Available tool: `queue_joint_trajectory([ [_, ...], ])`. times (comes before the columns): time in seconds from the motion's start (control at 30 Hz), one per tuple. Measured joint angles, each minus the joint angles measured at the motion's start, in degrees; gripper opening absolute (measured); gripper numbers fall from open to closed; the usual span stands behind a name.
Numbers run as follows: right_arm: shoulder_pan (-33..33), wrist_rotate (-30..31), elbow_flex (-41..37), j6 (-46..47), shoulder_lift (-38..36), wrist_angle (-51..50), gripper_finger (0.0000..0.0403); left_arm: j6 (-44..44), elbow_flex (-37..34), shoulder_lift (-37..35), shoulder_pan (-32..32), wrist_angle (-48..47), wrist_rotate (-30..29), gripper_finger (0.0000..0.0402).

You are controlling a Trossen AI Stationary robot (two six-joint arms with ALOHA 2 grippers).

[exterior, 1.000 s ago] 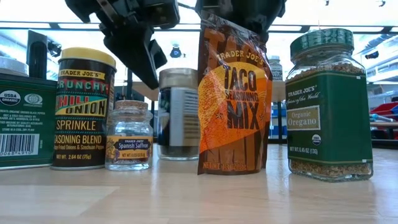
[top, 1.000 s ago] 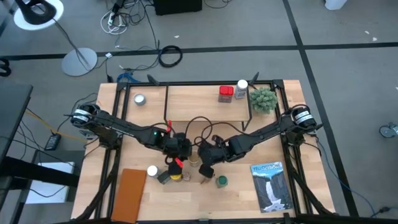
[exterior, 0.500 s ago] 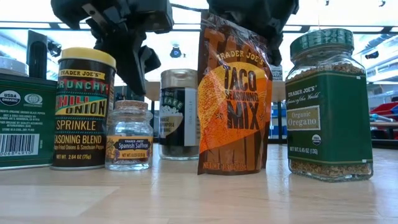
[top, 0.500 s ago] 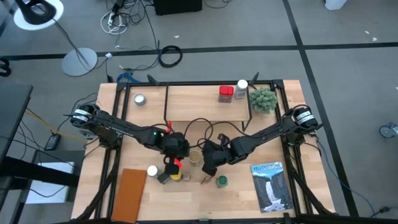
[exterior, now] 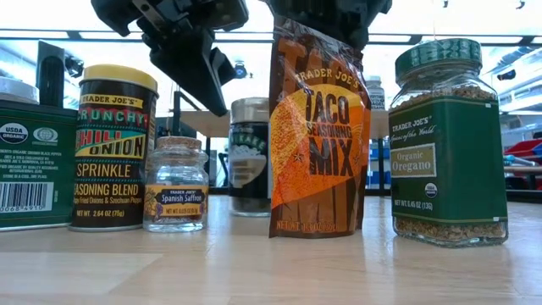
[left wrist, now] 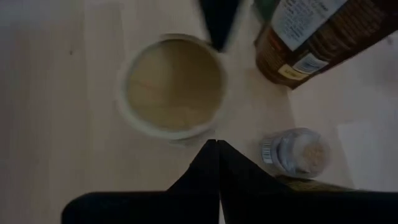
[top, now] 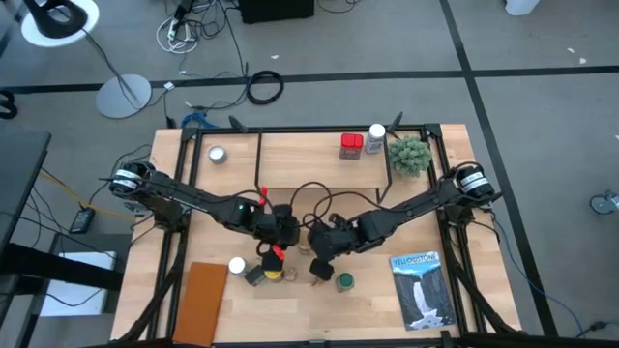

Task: Shelf spices
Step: Put the brown seasoning bottle on the shelf

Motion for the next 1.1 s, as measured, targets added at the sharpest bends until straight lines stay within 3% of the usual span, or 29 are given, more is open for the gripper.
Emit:
queue_joint_trajectory([
  [0.3,-0.43,2.57,0.01,0.34,-0.08,-3.45,0.0000,-1.08,-0.01,0.00,-0.08,-0.07,1.81,0.0000],
  [0.57,4.60,3.34,0.01,6.70,-2.83,-12.55,0.0001,-2.49,-0.01,-0.37,-0.08,-2.27,2.48,0.0004],
  [0.9,8.58,8.83,0.00,10.04,-3.22,-12.19,0.0006,-2.55,-0.01,-0.35,-0.10,4.13,2.56,0.0014],
  [1.1,8.37,8.66,0.00,10.00,-3.22,-11.51,0.0002,-2.57,0.00,-0.33,-0.37,6.74,1.99,0.0050],
])
